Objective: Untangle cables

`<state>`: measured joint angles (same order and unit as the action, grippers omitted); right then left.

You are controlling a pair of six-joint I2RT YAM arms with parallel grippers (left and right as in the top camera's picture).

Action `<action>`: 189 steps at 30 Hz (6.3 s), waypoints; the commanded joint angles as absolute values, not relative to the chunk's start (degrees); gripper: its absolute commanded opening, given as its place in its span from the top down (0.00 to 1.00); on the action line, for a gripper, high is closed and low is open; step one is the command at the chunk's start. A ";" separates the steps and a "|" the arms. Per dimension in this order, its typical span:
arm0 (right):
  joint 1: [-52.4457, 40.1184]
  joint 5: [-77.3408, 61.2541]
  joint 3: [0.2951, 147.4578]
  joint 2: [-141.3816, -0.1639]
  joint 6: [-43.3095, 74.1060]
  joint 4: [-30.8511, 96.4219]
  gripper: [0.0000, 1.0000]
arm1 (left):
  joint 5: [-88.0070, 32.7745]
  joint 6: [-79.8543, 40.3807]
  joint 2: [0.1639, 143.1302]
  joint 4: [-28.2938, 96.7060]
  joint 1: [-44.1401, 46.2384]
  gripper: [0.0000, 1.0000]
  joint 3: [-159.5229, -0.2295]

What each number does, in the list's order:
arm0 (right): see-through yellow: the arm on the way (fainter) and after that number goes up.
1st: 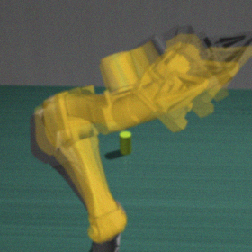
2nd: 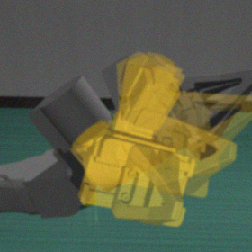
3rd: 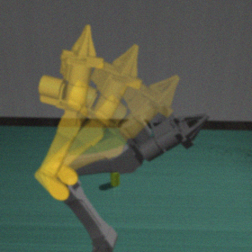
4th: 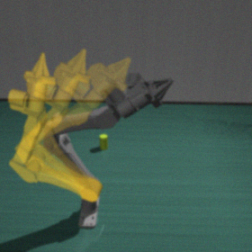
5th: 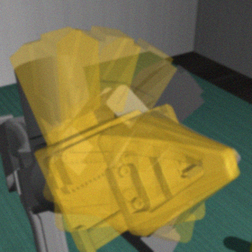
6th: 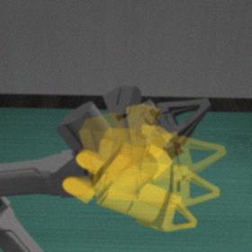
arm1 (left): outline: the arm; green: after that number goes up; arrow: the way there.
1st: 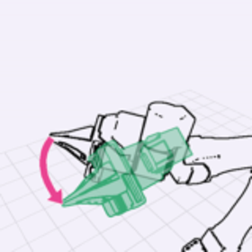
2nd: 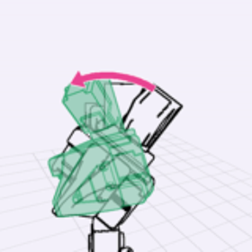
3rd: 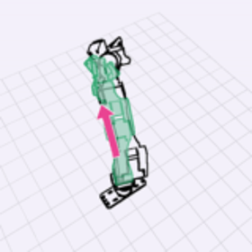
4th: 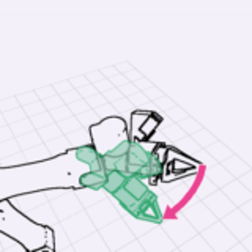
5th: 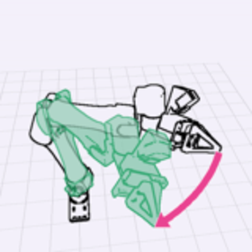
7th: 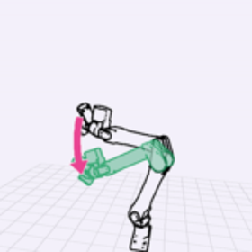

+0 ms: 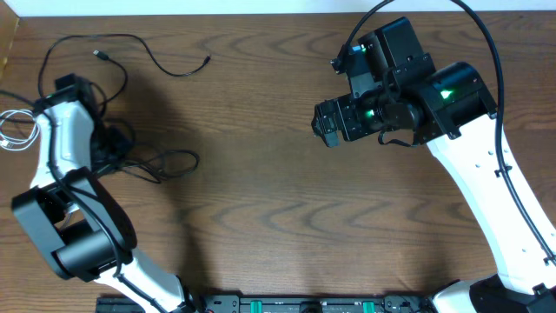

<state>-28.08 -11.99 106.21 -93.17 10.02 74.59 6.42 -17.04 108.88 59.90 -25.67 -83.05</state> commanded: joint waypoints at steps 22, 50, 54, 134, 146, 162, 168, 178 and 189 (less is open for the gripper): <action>-27.83 -12.34 105.95 -93.27 9.13 74.39 0.01 | 5.32 -20.47 101.54 65.49 -31.22 0.16 -90.00; -27.83 -12.38 105.95 -93.27 9.17 75.05 0.01 | 10.70 -20.32 105.08 59.27 -26.87 0.89 -83.61; -27.83 -12.36 105.95 -93.27 9.15 75.33 0.01 | 13.15 -20.45 109.65 60.14 -29.67 0.92 -83.46; -27.83 -12.60 105.95 -93.30 10.31 72.95 0.01 | -0.36 -17.67 104.66 34.39 -30.57 0.92 -70.89; -27.83 -12.60 105.95 -93.30 12.25 72.36 0.01 | -5.45 -17.63 113.45 26.57 -30.94 0.92 -69.91; -27.83 -12.58 105.95 -93.30 13.17 72.64 0.01 | 6.70 -18.09 110.19 33.58 -35.46 0.93 -70.00; -27.83 -12.58 105.95 -93.30 13.04 72.84 0.01 | 3.01 -18.09 102.41 32.64 -34.96 0.92 -70.26; -27.83 -12.58 105.95 -93.30 13.06 72.99 0.01 | -12.34 -20.64 90.19 30.30 -34.94 0.92 -70.26; -27.83 -12.58 105.95 -93.30 13.06 72.99 0.01 | -54.24 -25.71 80.53 31.94 -27.44 0.37 -70.26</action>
<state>-28.08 -12.21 106.21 -93.17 12.62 72.86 -39.90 -25.28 81.14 31.18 -30.00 -69.97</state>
